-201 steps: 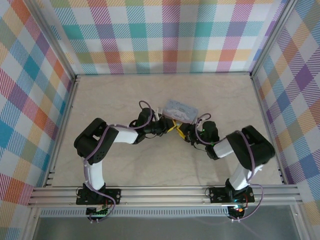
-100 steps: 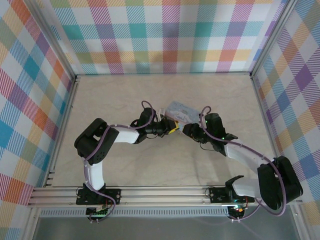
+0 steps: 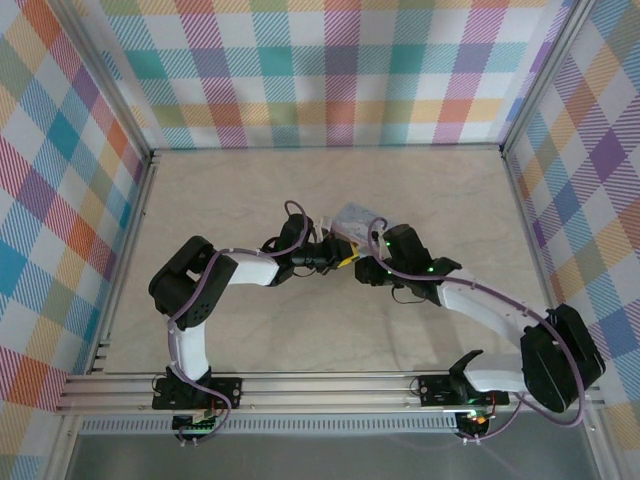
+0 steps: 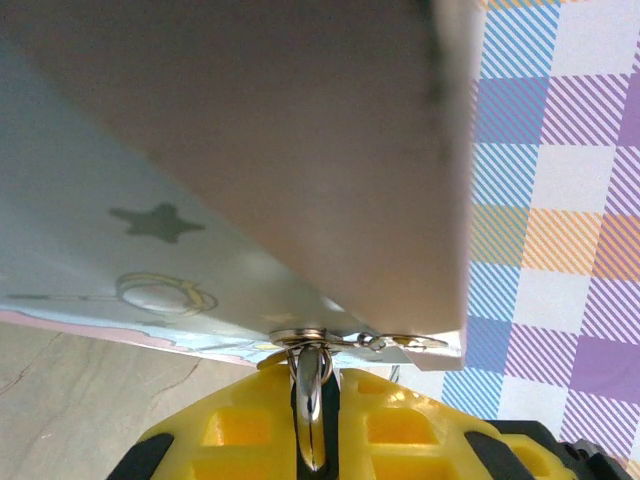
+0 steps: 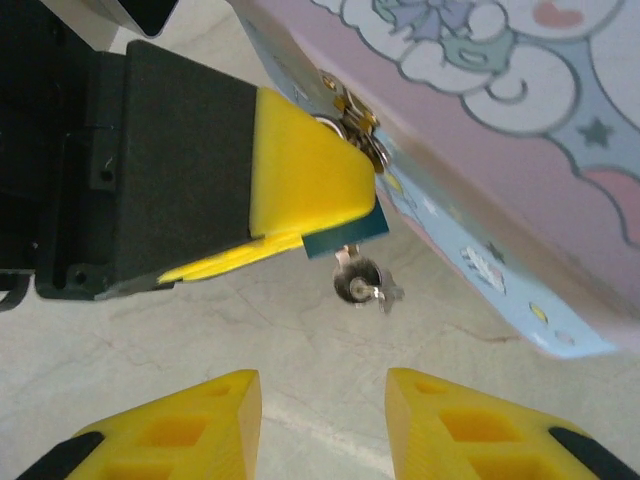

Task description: Unlock the padlock with the key

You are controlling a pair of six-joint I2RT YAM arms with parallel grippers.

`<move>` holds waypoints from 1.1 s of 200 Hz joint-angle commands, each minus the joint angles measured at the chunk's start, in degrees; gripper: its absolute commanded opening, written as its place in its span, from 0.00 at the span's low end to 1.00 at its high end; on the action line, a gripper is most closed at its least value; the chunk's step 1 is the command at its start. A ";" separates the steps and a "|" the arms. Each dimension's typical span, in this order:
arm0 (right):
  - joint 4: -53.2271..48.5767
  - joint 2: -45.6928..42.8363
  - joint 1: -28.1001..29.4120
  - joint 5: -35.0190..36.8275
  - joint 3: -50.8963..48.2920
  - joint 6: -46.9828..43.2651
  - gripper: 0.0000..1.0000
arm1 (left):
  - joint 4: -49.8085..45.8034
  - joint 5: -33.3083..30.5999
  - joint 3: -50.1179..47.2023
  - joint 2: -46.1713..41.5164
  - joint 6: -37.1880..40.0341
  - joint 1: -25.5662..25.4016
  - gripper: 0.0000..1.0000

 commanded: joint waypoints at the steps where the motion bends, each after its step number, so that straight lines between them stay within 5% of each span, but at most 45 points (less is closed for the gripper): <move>1: -1.85 2.39 1.17 5.56 2.97 -4.91 0.41 | 0.11 2.34 2.13 -1.92 0.80 -0.35 0.00; 143: -5.88 12.61 6.24 16.49 11.24 -13.84 0.37 | -1.02 3.61 2.75 -2.61 1.16 -0.03 0.00; 161: -6.49 13.18 6.33 16.86 11.90 -14.28 0.29 | -1.02 3.61 2.75 -2.69 1.16 -0.03 0.00; 189: -6.80 13.62 6.33 16.14 12.09 -14.76 0.00 | -1.06 3.62 2.58 -2.69 1.24 0.06 0.00; 220: -6.04 13.80 6.25 15.47 11.35 -14.08 0.00 | -1.77 3.49 2.31 -2.97 1.79 0.14 0.00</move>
